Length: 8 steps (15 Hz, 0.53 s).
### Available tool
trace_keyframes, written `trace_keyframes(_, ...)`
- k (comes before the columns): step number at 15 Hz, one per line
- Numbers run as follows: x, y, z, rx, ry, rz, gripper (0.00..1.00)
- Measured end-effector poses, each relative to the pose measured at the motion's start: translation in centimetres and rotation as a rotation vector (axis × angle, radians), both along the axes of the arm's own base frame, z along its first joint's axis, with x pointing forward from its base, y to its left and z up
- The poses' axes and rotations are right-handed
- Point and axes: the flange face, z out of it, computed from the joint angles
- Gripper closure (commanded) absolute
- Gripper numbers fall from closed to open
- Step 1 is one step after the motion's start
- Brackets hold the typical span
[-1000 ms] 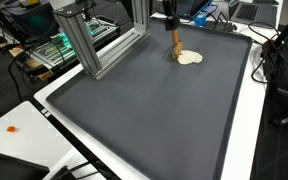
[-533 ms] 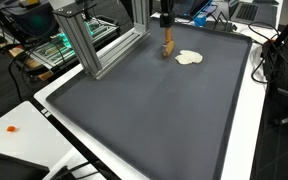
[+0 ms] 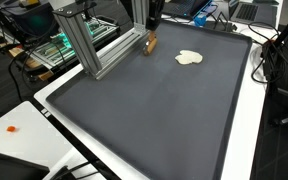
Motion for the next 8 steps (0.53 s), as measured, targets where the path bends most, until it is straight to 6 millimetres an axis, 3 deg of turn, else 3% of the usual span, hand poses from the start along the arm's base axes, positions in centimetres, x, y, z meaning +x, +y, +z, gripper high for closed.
trace_keyframes(3,-0.88,-0.59,-0.72,-0.014,0.116,0.011,0.74)
trace_keyframes(8,-0.01,-0.55,-0.88,-0.006,0.134,0.013,0.74)
